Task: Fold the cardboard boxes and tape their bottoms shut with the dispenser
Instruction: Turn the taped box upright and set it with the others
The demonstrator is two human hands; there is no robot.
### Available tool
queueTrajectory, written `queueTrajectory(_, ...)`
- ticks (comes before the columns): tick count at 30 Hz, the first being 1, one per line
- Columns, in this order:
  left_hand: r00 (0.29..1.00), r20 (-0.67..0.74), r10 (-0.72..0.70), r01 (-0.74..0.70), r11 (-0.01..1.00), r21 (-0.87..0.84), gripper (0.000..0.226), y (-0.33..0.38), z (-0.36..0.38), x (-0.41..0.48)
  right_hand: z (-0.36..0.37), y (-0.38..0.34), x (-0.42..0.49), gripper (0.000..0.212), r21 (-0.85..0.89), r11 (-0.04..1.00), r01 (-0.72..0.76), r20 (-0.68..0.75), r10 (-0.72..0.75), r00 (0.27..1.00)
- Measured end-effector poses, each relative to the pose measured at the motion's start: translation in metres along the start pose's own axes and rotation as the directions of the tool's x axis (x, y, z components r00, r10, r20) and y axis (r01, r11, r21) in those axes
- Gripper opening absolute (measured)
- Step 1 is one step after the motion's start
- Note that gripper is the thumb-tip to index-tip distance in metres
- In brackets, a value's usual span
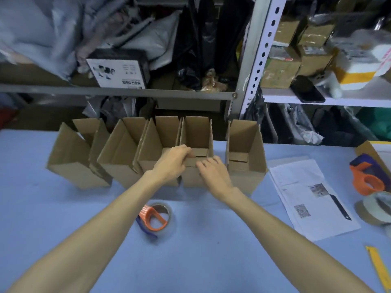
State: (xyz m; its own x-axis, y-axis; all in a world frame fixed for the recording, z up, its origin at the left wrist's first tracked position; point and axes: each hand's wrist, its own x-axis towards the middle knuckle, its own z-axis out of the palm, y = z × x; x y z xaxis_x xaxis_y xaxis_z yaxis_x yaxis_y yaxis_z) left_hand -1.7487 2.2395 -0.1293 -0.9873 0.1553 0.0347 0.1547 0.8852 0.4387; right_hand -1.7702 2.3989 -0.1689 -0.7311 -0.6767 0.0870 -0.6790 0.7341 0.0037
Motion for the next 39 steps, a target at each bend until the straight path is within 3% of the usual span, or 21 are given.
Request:
queueTrajectory(5, 0.992, -0.102, 0.067, -0.072, 0.996, -0.048, 0.042, 0.005, -0.026, -0.011, -0.035, 0.001, -0.007, 0.029, 0.162, 0.985, -0.057, -0.182, 0.087, 0.979)
queueTrajectory(9, 0.949, -0.223, 0.223, -0.277, 0.927, -0.254, 0.041, 0.027, -0.072, -0.039, -0.107, 0.007, -0.034, 0.026, 0.488, 0.872, -0.043, -0.257, 0.190, 0.947)
queueTrajectory(11, 0.928, -0.216, 0.302, -0.356, 0.890, -0.286, 0.036, 0.036, -0.096, -0.053, -0.149, 0.008, -0.053, 0.018, 0.599, 0.801, 0.002, -0.274, 0.203, 0.940)
queueTrajectory(13, 0.924, -0.113, 0.365, -0.382, 0.875, -0.296, 0.042, 0.046, -0.114, -0.065, -0.181, 0.001, -0.070, 0.014, 0.676, 0.736, 0.028, -0.262, 0.205, 0.943)
queueTrajectory(15, 0.915, 0.013, 0.404, -0.369, 0.847, -0.383, 0.047, 0.052, -0.125, -0.075, -0.195, -0.008, -0.079, 0.012, 0.772, 0.635, 0.033, -0.227, 0.226, 0.947)
queueTrajectory(17, 0.904, 0.082, 0.419, -0.335, 0.816, -0.471, 0.039, 0.051, -0.128, -0.085, -0.193, -0.018, -0.081, 0.012, 0.874, 0.485, 0.023, -0.160, 0.243, 0.957)
queueTrajectory(21, 0.908, 0.133, 0.396, -0.245, 0.763, -0.598, 0.026, 0.023, -0.126, -0.107, -0.154, -0.052, -0.071, 0.012, 0.985, 0.168, -0.041, 0.003, 0.220, 0.975)
queueTrajectory(23, 0.912, 0.147, 0.383, -0.229, 0.771, -0.594, 0.024, 0.001, -0.125, -0.118, -0.130, -0.075, -0.062, 0.017, 0.994, 0.086, -0.070, 0.049, 0.229, 0.972)
queueTrajectory(26, 0.931, 0.201, 0.304, -0.151, 0.825, -0.545, 0.019, -0.042, -0.120, -0.138, -0.087, -0.122, -0.048, 0.032, 0.980, 0.171, -0.098, 0.050, 0.268, 0.962)
queueTrajectory(30, 0.944, 0.287, 0.160, 0.019, 0.845, -0.534, 0.016, -0.117, -0.110, -0.170, -0.029, -0.205, -0.034, 0.048, 0.962, 0.143, -0.233, 0.165, 0.375, 0.912)
queueTrajectory(35, 0.939, 0.344, -0.018, 0.203, 0.834, -0.512, 0.019, -0.196, -0.092, -0.198, 0.026, -0.291, -0.021, 0.053, 0.939, 0.102, -0.328, 0.283, 0.311, 0.907)
queueTrajectory(37, 0.935, 0.340, -0.104, 0.274, 0.822, -0.500, 0.022, -0.222, -0.080, -0.202, 0.043, -0.314, -0.016, 0.055, 0.922, 0.136, -0.362, 0.313, 0.290, 0.905)
queueTrajectory(39, 0.933, 0.313, -0.179, 0.316, 0.824, -0.470, 0.023, -0.240, -0.068, -0.201, 0.054, -0.330, -0.011, 0.039, 0.904, 0.206, -0.374, 0.294, 0.335, 0.895)
